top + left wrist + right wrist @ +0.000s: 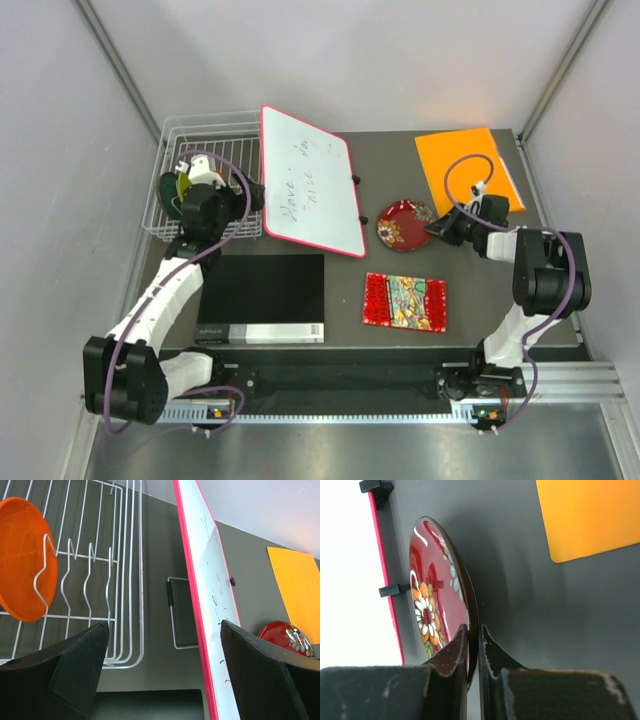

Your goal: Unload the plates from the dish rack

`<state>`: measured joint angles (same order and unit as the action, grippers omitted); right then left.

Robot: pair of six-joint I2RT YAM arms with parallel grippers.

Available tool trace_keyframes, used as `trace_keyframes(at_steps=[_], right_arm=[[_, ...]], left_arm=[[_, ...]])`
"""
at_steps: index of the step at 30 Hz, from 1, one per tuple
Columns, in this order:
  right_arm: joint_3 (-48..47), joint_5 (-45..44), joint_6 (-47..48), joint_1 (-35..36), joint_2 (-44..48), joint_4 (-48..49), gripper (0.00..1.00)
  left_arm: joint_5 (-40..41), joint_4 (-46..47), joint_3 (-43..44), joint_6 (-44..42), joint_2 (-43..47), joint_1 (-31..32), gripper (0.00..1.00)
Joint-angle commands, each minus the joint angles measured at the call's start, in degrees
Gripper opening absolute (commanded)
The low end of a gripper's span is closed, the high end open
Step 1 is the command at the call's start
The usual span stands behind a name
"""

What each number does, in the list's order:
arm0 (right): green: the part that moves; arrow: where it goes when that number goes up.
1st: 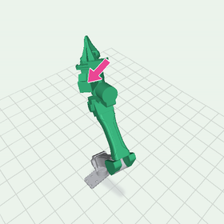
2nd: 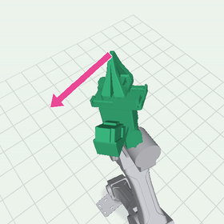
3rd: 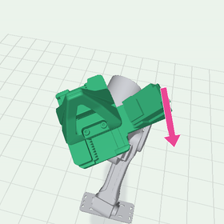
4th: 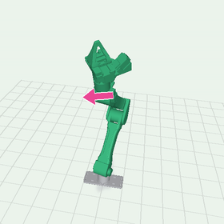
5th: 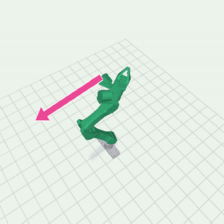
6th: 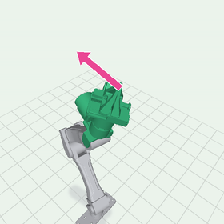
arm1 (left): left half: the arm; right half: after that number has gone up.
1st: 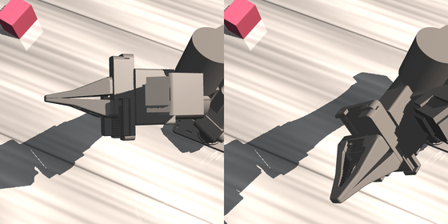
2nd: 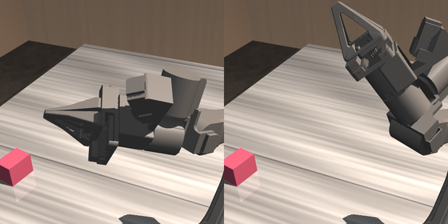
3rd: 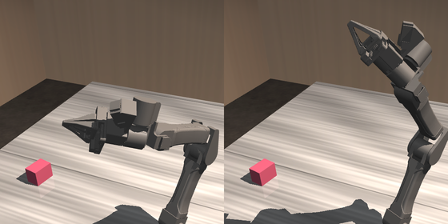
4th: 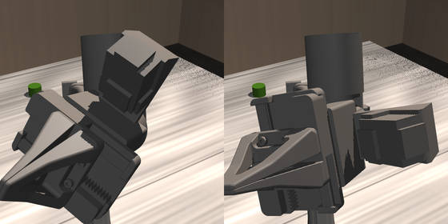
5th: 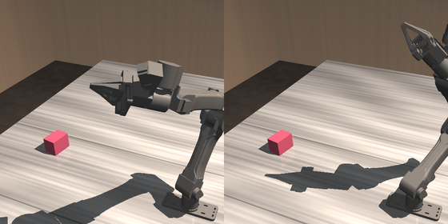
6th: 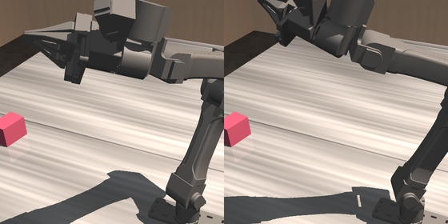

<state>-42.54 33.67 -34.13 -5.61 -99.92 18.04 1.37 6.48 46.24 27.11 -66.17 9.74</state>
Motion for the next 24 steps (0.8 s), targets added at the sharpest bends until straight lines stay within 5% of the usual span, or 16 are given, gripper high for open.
trace_keyframes(at_steps=[1, 6, 13, 19, 24], right_arm=[[-1.0, -4.4, 3.4, 1.3, 0.8, -1.9, 0.09], [-1.1, -7.1, 4.8, 1.4, 2.6, -4.6, 0.44], [-2.5, -12.6, 8.2, 1.9, 7.4, -12.3, 0.57], [-3.4, -25.9, 11.2, 3.5, 18.9, -23.0, 0.59], [-1.8, -23.9, 10.8, 4.3, 29.2, -24.9, 0.6]], left_arm=[[0.4, 3.4, -0.1, -0.4, -0.5, -0.5, 0.96], [0.7, 3.1, -0.1, -0.6, -0.1, -0.6, 0.96], [2.9, 1.5, 1.7, -2.4, 0.2, -1.0, 0.96], [8.9, -0.6, 5.4, -6.6, -1.1, -2.8, 0.96], [11.5, 0.1, 7.8, -8.9, -5.1, -6.5, 0.95]])
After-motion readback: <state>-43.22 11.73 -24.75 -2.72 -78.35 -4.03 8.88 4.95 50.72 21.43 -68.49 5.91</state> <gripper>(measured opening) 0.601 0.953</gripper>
